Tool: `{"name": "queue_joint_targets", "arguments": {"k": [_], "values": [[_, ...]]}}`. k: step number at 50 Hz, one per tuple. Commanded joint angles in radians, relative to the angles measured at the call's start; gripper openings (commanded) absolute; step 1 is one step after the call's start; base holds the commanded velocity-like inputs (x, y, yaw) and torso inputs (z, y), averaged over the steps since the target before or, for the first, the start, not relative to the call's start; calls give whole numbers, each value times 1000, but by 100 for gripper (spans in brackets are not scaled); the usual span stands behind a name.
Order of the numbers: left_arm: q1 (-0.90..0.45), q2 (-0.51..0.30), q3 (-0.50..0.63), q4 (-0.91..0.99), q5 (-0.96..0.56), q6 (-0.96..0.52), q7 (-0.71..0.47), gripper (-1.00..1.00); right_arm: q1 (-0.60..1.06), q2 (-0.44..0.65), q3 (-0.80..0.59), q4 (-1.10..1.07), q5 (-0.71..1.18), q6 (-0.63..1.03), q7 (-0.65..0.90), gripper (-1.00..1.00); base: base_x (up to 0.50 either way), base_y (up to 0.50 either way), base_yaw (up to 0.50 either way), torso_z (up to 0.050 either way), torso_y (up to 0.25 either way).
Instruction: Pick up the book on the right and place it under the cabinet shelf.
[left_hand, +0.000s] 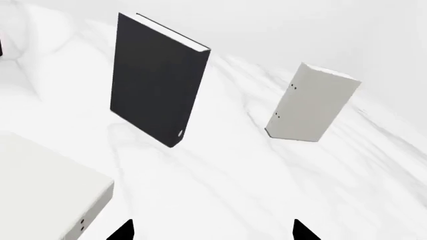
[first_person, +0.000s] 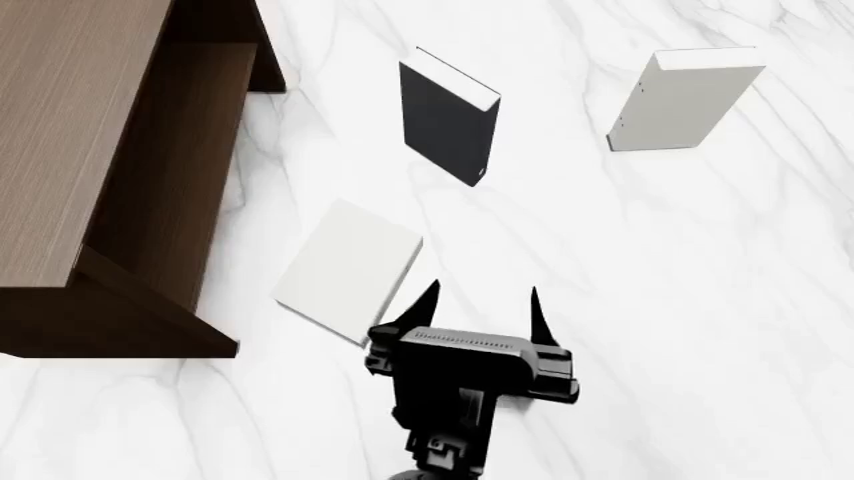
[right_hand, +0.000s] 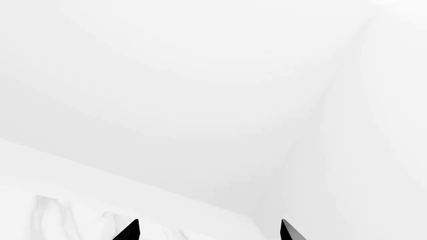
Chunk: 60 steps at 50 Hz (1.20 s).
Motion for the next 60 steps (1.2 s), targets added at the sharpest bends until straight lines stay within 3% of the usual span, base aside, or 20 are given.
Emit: {"name": "queue_joint_targets", "arguments": {"k": [1,36,42,53,60], "values": [[-18,15,31,-174,-11,134,-34,100,0,0,14,-5,2,13,-8,100,0,0,0,0,0],[-191,22,241,-664,-130,605,-62,100,-23,36,51,-37,41,-2,-49,100,0,0,0,0,0],[-241,25,334,-773,-200,711,-82,100,-26,36,58,-41,48,-2,-53,100,0,0,0,0,0],[-364,26,662,-983,-408,976,-173,100,-29,37,69,-49,55,6,-66,100,0,0,-1,0,-1],[-379,26,708,-1023,-440,1012,-185,100,-34,35,74,-55,60,7,-67,100,0,0,-3,0,-5]]}}
